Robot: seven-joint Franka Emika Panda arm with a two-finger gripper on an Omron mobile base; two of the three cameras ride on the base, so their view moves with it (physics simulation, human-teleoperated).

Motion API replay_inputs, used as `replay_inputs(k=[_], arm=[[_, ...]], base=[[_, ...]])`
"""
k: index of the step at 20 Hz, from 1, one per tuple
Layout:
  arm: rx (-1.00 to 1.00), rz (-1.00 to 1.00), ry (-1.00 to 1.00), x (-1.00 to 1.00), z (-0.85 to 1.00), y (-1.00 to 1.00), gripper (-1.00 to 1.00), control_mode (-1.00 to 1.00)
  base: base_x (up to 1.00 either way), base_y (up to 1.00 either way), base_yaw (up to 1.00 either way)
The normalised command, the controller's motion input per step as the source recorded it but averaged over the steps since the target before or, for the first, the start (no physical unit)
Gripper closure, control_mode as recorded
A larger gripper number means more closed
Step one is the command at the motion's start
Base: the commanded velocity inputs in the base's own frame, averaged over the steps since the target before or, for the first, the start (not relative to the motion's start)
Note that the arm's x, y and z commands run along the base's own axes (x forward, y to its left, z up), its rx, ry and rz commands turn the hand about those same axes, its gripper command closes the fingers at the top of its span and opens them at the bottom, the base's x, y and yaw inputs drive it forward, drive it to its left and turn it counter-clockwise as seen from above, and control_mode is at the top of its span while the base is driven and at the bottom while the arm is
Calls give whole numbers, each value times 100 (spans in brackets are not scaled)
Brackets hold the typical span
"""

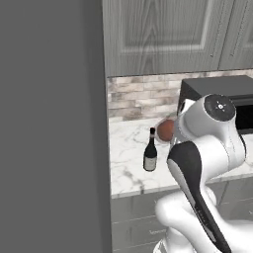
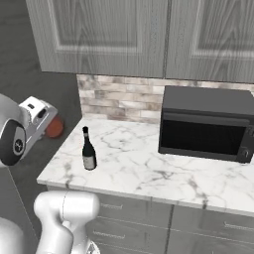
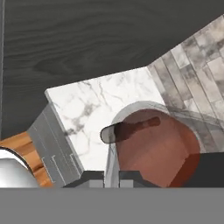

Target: Place the microwavable item in the microwave. Then, close the microwave door and press the start button.

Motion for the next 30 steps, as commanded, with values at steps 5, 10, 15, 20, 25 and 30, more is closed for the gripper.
replay_inputs(k=[5, 10, 15, 20, 25, 30], arm=[[2, 0, 1, -20, 0, -3, 100, 100], [0, 0, 0, 0, 0, 0, 100, 100], [0, 0, 0, 0, 0, 0, 100, 100], [0, 0, 0, 0, 0, 0, 100, 100], [0, 0, 0, 0, 0, 0, 100, 100], [0, 0, 0, 0, 0, 0, 100, 100]], base=[[-80, -6, 0], [-100, -2, 0], [-98, 7, 0], [-64, 25, 0], [-12, 96, 13], [-12, 100, 26]])
